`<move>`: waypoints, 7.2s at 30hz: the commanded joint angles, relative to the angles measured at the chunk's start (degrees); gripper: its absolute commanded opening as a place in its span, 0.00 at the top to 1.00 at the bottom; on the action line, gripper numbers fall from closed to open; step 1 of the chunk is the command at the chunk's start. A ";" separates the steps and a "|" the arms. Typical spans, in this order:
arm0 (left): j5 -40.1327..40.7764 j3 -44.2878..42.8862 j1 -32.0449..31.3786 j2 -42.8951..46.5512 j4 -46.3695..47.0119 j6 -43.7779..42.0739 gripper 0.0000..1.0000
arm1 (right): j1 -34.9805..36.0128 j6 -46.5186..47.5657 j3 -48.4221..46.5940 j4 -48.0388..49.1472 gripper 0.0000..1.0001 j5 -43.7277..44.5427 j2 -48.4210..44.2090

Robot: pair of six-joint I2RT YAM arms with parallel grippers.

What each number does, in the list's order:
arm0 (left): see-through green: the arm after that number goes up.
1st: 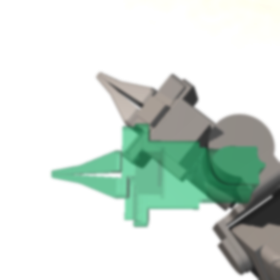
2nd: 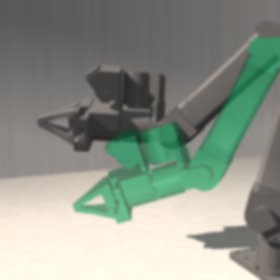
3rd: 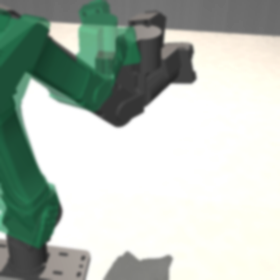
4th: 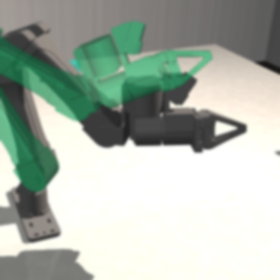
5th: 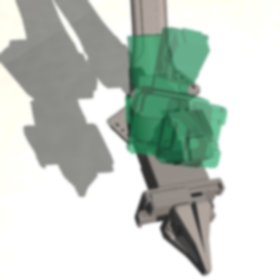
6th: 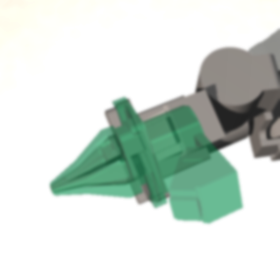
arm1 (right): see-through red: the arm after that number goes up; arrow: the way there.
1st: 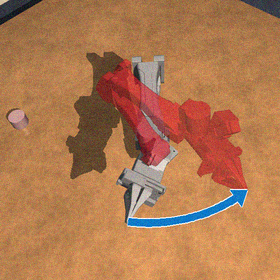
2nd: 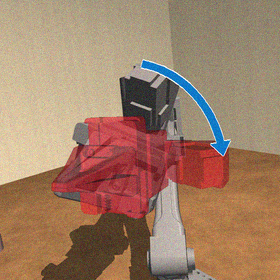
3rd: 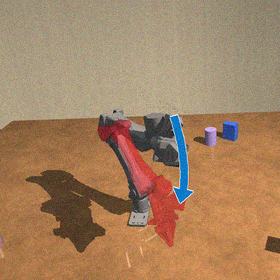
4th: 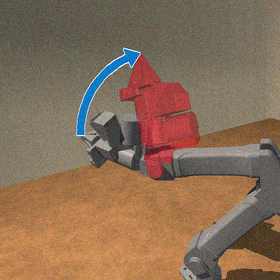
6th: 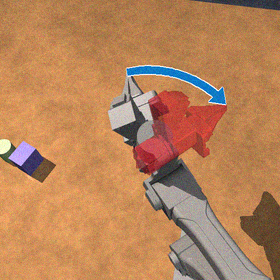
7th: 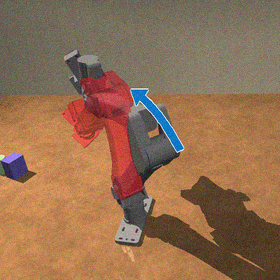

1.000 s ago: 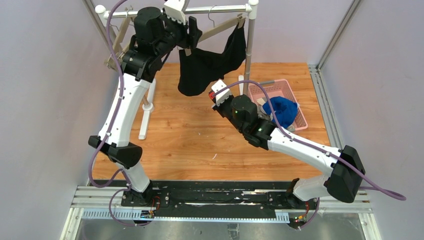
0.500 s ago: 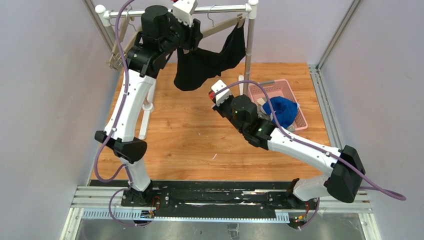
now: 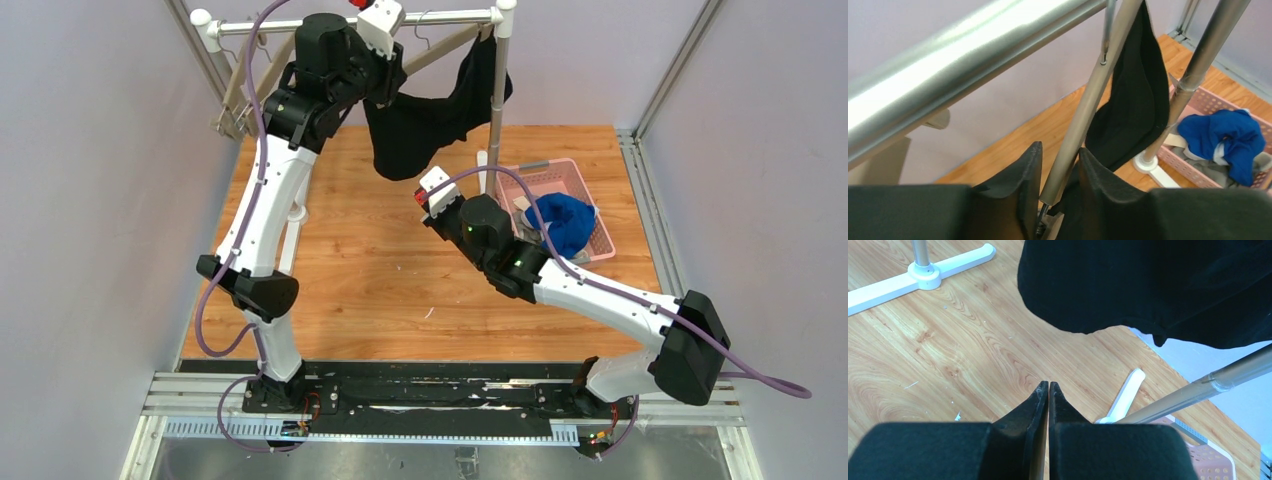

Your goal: Remove the underwear clipped to the hanger

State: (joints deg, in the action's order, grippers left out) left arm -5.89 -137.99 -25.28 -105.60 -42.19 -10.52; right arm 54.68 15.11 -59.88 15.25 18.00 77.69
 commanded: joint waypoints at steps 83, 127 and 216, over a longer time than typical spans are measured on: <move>-30.60 64.24 -0.46 49.13 -4.25 -0.14 1.00 | -35.54 -2.72 -5.40 -27.91 0.33 -83.33 -14.90; -36.97 63.57 -0.42 48.96 -9.42 -5.06 1.00 | -36.04 -6.49 -8.08 -23.40 0.47 -89.40 -7.24; -33.08 81.39 -9.35 41.75 66.22 45.69 1.00 | -32.71 -71.99 13.78 72.65 0.41 -56.15 -4.43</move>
State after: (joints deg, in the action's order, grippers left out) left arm -40.88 -55.88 -33.80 -63.66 18.48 34.81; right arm 20.78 -56.86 -44.10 85.10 -37.87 72.71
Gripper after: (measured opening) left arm 0.077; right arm 0.620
